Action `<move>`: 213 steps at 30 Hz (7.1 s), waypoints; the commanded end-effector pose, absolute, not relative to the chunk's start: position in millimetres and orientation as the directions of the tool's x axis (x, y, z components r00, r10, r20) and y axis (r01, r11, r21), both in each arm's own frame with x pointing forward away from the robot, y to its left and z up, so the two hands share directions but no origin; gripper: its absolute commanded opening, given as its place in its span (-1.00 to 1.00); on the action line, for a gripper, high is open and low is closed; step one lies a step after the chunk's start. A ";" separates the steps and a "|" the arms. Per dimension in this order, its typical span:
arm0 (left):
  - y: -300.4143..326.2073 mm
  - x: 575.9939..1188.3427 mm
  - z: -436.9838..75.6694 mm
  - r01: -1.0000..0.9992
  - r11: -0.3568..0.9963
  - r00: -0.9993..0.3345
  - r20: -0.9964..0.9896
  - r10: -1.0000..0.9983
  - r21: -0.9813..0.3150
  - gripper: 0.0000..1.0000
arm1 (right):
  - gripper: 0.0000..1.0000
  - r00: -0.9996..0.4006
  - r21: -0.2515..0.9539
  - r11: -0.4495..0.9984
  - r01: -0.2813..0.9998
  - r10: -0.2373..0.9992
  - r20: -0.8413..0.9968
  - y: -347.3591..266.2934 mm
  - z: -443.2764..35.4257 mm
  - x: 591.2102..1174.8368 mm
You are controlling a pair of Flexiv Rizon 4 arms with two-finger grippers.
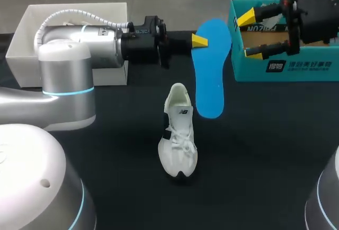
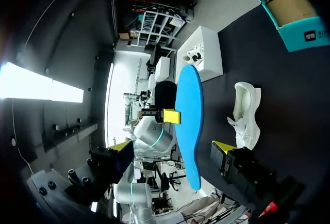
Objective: Take the shoe out of the shoebox, open the shoe tongue, remove and reinsert the insole, then place the shoe into the shoebox
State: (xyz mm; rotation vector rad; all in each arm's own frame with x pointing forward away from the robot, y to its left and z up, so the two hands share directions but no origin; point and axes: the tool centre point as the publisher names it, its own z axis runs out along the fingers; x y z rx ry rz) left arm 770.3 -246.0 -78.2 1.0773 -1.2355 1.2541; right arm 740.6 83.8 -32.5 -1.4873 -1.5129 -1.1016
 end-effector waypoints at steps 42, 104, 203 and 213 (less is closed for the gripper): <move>-258.0 787.0 -86.7 -0.999 0.035 0.001 1.000 0.008 0.001 -1.00 | 1.00 0.062 0.113 -0.087 0.990 0.977 0.204 117.5 -11.5 738.0; -246.0 792.9 -91.0 -1.000 -0.013 0.008 1.000 -0.021 0.008 -1.00 | 1.00 -0.112 0.321 -0.145 0.936 0.742 0.661 122.1 -37.2 727.8; -221.7 796.1 -67.4 -0.787 -0.059 -0.617 0.785 0.060 -0.614 -1.00 | 1.00 -0.185 0.202 -0.132 0.970 0.131 0.974 86.8 -77.2 769.5; -216.6 797.1 -60.3 -0.334 -0.031 -0.939 0.330 0.093 -0.942 -1.00 | 1.00 -0.185 0.202 -0.132 0.970 0.131 0.974 86.8 -77.2 769.5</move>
